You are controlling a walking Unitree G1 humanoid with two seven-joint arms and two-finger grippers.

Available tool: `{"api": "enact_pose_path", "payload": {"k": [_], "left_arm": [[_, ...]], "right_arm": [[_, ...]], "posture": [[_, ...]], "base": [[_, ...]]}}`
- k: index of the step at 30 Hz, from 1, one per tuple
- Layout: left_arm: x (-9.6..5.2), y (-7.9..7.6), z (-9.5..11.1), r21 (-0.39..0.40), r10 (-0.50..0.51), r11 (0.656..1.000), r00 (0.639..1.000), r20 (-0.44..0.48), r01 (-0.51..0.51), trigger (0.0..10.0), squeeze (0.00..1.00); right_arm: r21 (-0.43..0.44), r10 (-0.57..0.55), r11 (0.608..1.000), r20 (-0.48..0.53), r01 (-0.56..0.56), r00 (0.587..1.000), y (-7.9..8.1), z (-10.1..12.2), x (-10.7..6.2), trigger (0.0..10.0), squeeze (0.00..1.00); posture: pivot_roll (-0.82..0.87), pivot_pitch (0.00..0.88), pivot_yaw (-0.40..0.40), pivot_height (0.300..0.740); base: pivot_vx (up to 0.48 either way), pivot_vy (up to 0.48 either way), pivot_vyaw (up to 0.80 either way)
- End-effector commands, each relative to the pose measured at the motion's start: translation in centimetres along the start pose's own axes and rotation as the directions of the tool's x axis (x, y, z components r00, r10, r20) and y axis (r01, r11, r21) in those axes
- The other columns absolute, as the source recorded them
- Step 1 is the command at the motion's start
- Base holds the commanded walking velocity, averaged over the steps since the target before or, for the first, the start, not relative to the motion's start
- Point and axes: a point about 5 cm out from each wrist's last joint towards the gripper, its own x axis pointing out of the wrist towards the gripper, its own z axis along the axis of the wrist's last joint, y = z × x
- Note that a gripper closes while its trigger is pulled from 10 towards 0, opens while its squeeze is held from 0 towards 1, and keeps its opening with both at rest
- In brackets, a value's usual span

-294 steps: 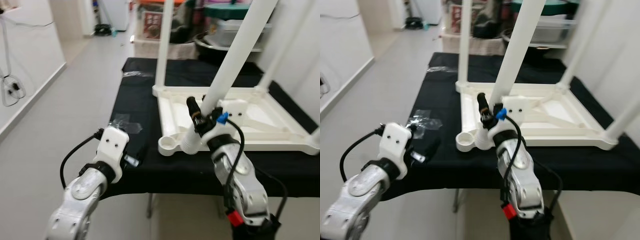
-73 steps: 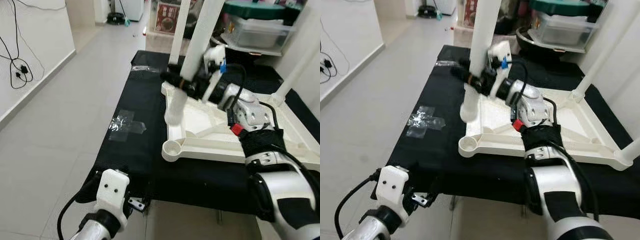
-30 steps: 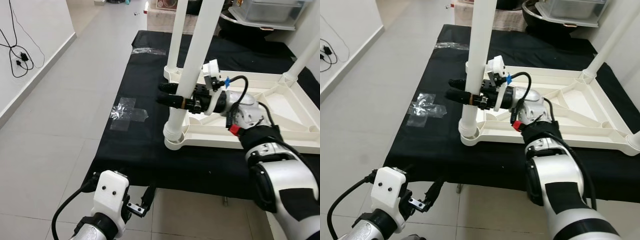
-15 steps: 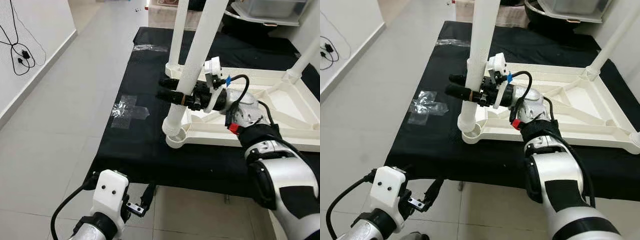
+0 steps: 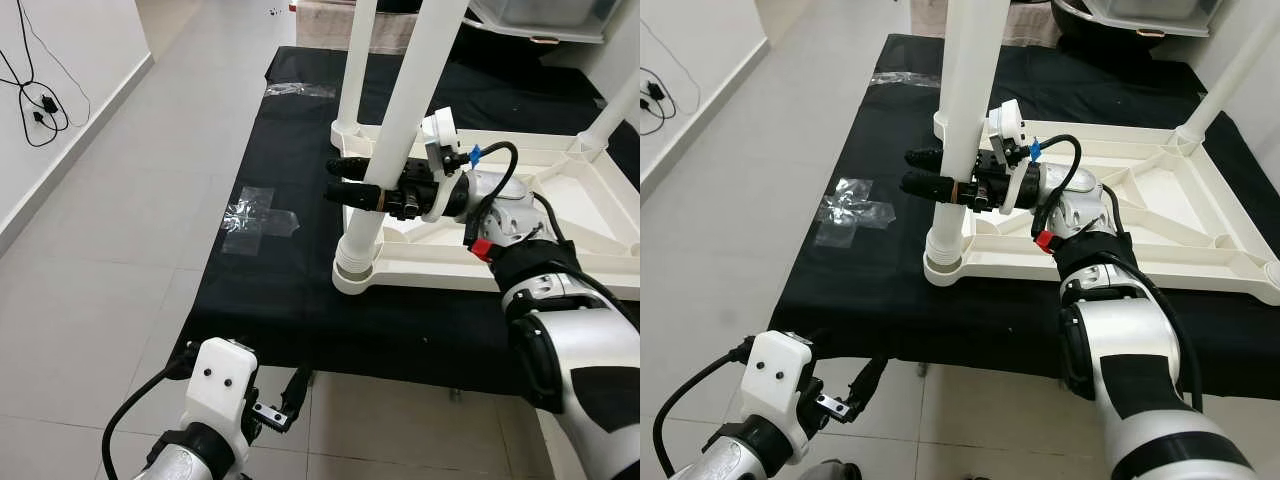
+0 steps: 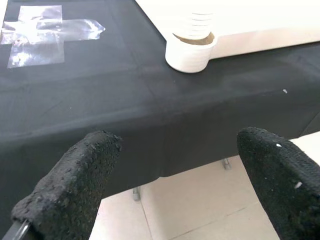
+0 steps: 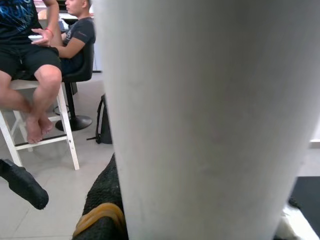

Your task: Building children table

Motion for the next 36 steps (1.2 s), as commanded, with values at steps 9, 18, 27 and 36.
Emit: {"api": "enact_pose_path", "payload": {"k": [9,18,27,36], "left_arm": [[-0.2,0.1,-0.1,-0.001,-0.004,1.0,1.0,-0.02,0.004,10.0,0.0],[-0.2,0.2,-0.1,0.0,-0.004,1.0,1.0,-0.021,0.004,10.0,0.0],[0.0,0.3,0.1,0.004,-0.002,1.0,1.0,-0.018,0.002,10.0,0.0],[0.1,0.4,0.2,0.004,0.0,1.0,1.0,-0.015,0.0,10.0,0.0]], "right_arm": [[0.099,0.058,0.994,-0.095,-0.048,0.994,0.9,-2.4,-0.8,10.0,0.0],[0.11,0.07,0.992,-0.117,-0.057,0.991,0.9,-2.5,-1.3,10.0,0.0],[0.158,0.129,0.981,-0.123,-0.109,0.984,1.3,-3.0,-0.6,10.0,0.0],[0.187,0.214,0.961,-0.032,-0.204,0.976,2.0,-2.7,2.5,10.0,0.0]], "posture": [[0.18,0.236,-0.066,0.74],[0.18,0.238,-0.067,0.74],[0.18,0.275,-0.065,0.74],[0.17,0.292,-0.072,0.74]], "base": [[0.0,0.0,0.0],[0.0,0.0,0.0],[0.0,0.0,0.0],[0.0,0.0,0.0]]}}
